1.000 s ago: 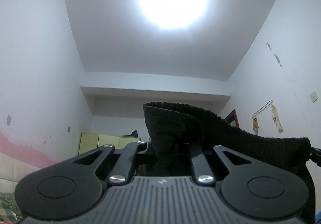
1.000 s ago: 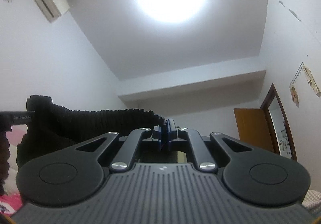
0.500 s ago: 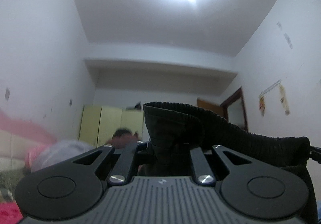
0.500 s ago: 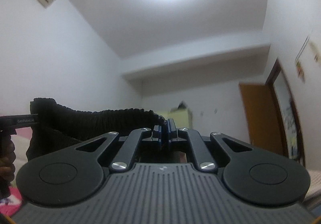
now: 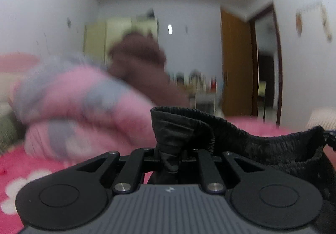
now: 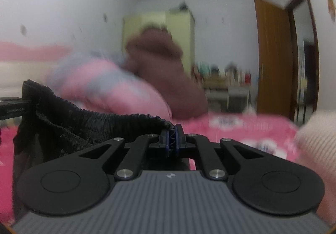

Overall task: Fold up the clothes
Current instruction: 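Close both grippers on the waistband and lift the trousers up off the bed, then lower the hanging trousers flat onto the bed and open both grippers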

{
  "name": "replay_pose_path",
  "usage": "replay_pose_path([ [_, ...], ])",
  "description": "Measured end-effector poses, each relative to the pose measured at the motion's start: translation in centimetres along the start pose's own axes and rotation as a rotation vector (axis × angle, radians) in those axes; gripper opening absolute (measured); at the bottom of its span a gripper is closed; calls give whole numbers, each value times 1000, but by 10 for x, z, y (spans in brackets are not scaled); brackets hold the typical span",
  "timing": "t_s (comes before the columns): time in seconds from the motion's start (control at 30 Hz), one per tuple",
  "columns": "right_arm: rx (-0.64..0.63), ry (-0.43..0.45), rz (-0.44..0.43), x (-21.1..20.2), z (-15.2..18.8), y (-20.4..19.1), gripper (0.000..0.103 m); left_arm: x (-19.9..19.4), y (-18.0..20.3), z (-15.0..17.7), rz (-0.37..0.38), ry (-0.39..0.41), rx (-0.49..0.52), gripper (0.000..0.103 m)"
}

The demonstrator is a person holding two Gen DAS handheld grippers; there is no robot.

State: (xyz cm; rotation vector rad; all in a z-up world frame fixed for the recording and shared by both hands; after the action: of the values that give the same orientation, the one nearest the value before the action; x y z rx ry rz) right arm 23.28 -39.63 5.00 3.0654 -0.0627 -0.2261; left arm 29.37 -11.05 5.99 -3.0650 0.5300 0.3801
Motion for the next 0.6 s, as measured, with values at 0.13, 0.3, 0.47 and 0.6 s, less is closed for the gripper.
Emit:
replay_pose_path([
  [0.13,4,-183,5,70,70,-12,4,68,-3,55,-42,-194,46,12],
  [0.3,27,-364,-4,125,123,-16,4,125,-10,109,-57,-387,57,19],
  [0.47,59,-474,-20,139,143,-8,19,142,-10,132,-60,-490,50,46],
  [0.6,58,-502,-1,116,131,-1,69,128,-19,116,-46,-491,-19,79],
])
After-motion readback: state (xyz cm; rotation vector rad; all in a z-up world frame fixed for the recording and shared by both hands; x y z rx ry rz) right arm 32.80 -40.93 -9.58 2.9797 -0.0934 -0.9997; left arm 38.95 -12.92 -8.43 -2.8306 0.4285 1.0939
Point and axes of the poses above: each gripper's, at about its wrist camera, not at the fingertips, and x roughly the way its jaws point, y to its right, z to its underside, the point moved 5 cm from there along x, roughly the way its jaws point, and after that the axes turned 4 degrees about -x, right-handed, at the moved point
